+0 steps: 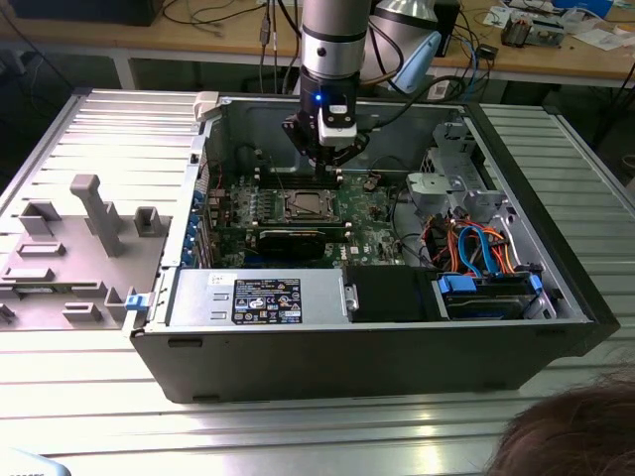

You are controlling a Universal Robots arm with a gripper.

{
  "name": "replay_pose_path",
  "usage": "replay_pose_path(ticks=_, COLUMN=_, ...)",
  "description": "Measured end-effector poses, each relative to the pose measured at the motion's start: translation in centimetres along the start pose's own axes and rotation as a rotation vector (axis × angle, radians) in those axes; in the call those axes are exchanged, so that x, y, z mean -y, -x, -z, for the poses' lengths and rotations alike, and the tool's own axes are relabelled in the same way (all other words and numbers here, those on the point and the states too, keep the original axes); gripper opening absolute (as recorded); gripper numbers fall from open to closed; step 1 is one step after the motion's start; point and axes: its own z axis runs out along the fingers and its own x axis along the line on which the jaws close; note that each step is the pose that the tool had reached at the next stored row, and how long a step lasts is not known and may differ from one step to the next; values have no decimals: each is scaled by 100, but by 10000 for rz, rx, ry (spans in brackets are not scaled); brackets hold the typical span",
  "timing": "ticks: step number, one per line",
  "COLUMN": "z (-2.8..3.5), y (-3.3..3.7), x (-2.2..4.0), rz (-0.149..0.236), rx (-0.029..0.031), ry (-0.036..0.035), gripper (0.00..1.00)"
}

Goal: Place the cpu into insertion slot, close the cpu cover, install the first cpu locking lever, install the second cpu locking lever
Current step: 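Install the first cpu locking lever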

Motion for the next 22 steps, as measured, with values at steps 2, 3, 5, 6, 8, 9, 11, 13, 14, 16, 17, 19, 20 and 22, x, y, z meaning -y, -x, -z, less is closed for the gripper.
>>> replay_pose_path(ticks=2, z=0, y=0, x=0, rz=55, rx=1, ry=2, gripper=11)
replay_pose_path(ticks=3, z=0, y=0, x=0, rz=78, rx=1, ry=2, gripper=11)
replay_pose_path(ticks=5, z=0, y=0, x=0, rz=131, rx=1, ry=2, gripper=11)
replay_pose_path(ticks=6, z=0, y=0, x=0, rz=191, rx=2, ry=2, gripper=11)
replay_pose_path(ticks=8, z=0, y=0, x=0, rz=279, rx=3, ry=5, gripper=11)
replay_pose_path(ticks=9, z=0, y=0, x=0, rz=316, rx=3, ry=6, gripper=11)
replay_pose_path(ticks=11, z=0, y=0, x=0, rz=396, rx=3, ry=7, gripper=11)
replay_pose_path(ticks=13, z=0, y=0, x=0, rz=464, rx=4, ry=8, gripper=11)
replay_pose_path(ticks=14, z=0, y=0, x=0, rz=516, rx=5, ry=9, gripper=11)
replay_pose_path(ticks=16, z=0, y=0, x=0, rz=611, rx=5, ry=10, gripper=11)
replay_pose_path(ticks=17, z=0, y=0, x=0, rz=693, rx=7, ry=12, gripper=11)
replay_pose_path(ticks=19, z=0, y=0, x=0, rz=812, rx=7, ry=14, gripper=11)
replay_pose_path(ticks=20, z=0, y=0, x=0, rz=842, rx=7, ry=14, gripper=11)
replay_pose_path(ticks=22, z=0, y=0, x=0, rz=937, rx=8, ry=16, gripper=11)
